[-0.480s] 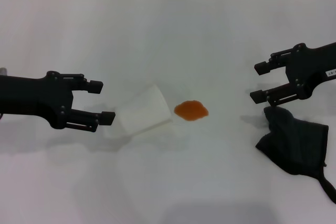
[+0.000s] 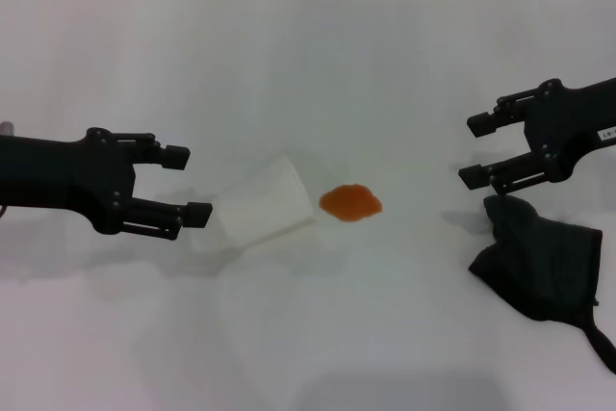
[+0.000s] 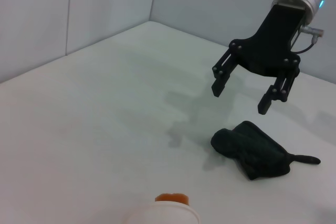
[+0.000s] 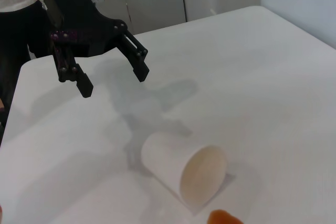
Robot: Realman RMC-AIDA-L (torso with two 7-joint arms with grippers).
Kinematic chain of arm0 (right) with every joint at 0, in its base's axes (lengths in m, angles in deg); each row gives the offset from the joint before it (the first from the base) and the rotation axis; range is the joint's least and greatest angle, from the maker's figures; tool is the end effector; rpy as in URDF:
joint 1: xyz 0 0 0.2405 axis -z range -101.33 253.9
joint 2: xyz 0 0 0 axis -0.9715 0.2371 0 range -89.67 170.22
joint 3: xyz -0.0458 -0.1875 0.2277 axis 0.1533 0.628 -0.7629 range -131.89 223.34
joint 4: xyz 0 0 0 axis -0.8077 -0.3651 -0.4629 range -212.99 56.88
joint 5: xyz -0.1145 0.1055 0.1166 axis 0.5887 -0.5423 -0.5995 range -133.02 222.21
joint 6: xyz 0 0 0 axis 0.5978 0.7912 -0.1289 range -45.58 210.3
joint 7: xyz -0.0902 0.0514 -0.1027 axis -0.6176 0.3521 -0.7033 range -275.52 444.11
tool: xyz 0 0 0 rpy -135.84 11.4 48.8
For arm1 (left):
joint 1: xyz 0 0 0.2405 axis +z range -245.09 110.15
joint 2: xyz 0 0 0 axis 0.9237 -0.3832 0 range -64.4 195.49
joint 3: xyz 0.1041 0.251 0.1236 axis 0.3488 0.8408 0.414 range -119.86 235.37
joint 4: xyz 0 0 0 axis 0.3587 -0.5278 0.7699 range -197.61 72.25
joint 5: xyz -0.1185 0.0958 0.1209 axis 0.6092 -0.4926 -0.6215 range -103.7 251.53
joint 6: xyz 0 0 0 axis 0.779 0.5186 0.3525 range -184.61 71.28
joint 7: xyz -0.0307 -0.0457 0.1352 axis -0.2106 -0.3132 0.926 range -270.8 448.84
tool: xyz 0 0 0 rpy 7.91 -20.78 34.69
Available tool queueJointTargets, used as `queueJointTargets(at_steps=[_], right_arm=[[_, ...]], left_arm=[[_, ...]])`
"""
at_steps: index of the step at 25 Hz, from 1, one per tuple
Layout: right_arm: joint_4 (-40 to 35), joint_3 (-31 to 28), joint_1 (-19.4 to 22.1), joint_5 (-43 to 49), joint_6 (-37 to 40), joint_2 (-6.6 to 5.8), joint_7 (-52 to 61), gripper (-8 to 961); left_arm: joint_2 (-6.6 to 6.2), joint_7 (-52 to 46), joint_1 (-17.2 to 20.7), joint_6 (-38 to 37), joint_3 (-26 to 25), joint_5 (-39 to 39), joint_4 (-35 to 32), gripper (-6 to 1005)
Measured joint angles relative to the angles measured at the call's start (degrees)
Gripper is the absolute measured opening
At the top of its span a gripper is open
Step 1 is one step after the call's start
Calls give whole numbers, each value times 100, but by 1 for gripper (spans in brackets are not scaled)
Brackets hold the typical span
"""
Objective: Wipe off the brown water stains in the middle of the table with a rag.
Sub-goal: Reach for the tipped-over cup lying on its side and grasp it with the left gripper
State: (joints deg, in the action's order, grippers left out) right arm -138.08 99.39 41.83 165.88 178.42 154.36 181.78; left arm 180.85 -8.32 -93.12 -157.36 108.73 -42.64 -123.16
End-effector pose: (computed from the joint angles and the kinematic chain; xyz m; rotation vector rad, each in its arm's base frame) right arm 0.2359 0.3658 0.0278 -2.9435 0.3869 0.2271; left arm -0.2718 0.3186 0.0286 -2.9258 -0.5941 -0.3984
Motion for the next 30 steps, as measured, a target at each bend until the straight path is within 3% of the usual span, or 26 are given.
queueJointTargets(at_steps=[11, 14, 24, 26, 30], right_arm=[[4, -6, 0, -50, -36, 10, -55, 740], [31, -10, 1, -48, -39, 20, -103, 741], [58, -9, -10, -61, -93, 45, -259, 741], [60, 19, -32, -61, -128, 59, -287, 741], [62, 37, -57, -63, -157, 76, -296, 741]], left_arm=[[-24, -98, -106, 6, 0, -82, -7, 879], [-76, -453, -298, 0, 3, -271, -8, 880], [-405, -2174, -1789, -514, 10, -1755, 148, 881], [-407, -2323, -2026, -615, 10, -2066, 195, 881], [-235, -2427, -2524, -717, 210, -2939, 294, 882]])
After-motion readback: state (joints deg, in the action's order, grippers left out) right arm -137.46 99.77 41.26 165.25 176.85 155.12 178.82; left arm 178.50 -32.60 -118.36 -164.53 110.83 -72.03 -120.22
